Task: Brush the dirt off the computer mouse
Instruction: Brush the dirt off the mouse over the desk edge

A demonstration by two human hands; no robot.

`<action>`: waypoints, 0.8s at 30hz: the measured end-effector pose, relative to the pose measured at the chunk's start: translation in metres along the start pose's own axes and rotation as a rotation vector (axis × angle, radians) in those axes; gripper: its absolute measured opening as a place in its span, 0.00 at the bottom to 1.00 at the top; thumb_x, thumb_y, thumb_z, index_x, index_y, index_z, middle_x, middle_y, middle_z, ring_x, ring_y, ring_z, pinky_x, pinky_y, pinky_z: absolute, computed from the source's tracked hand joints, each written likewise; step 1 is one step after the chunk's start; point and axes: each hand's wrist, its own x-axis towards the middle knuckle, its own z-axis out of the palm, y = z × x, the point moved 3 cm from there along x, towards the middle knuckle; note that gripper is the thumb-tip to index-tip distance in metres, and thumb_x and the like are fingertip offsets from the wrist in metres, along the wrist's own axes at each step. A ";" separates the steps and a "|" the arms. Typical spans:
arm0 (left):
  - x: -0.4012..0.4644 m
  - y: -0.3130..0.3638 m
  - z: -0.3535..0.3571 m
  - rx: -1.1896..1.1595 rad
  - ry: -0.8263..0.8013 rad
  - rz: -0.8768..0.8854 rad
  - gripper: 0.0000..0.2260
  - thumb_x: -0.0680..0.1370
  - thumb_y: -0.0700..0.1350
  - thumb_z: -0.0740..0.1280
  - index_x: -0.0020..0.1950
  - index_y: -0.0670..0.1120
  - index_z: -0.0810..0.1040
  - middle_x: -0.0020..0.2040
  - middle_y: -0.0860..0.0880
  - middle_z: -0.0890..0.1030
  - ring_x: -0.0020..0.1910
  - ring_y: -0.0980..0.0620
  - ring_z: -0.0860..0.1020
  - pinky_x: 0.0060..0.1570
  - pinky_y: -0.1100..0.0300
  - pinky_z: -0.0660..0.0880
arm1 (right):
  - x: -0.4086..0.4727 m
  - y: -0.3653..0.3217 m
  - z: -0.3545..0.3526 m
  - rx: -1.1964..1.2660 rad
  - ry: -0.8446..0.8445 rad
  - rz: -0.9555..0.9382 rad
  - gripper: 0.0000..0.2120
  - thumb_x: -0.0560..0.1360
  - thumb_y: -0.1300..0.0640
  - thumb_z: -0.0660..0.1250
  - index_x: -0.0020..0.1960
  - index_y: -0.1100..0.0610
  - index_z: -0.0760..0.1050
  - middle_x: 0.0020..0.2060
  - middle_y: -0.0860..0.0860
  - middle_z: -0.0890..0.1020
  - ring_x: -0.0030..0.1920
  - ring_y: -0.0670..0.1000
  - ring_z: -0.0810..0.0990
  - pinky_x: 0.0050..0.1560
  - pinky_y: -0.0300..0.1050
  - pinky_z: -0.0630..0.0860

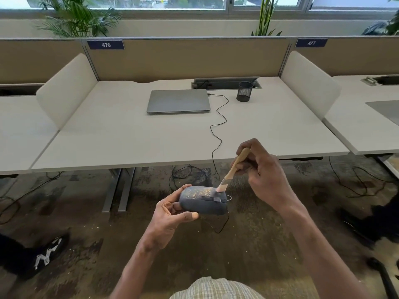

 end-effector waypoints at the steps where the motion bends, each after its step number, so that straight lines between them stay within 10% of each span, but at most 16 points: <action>1: -0.001 0.000 0.000 0.006 -0.004 -0.007 0.39 0.63 0.40 0.84 0.72 0.49 0.76 0.63 0.43 0.85 0.62 0.43 0.84 0.51 0.58 0.84 | 0.002 0.000 0.003 0.015 -0.016 0.006 0.28 0.73 0.80 0.55 0.53 0.47 0.69 0.42 0.54 0.83 0.46 0.48 0.85 0.46 0.41 0.84; 24: -0.003 -0.001 -0.004 0.003 -0.001 -0.018 0.37 0.63 0.39 0.82 0.71 0.49 0.78 0.62 0.43 0.85 0.59 0.44 0.85 0.48 0.59 0.84 | -0.006 0.010 -0.011 0.106 -0.033 0.083 0.25 0.74 0.80 0.55 0.52 0.50 0.69 0.43 0.53 0.84 0.48 0.53 0.86 0.49 0.47 0.84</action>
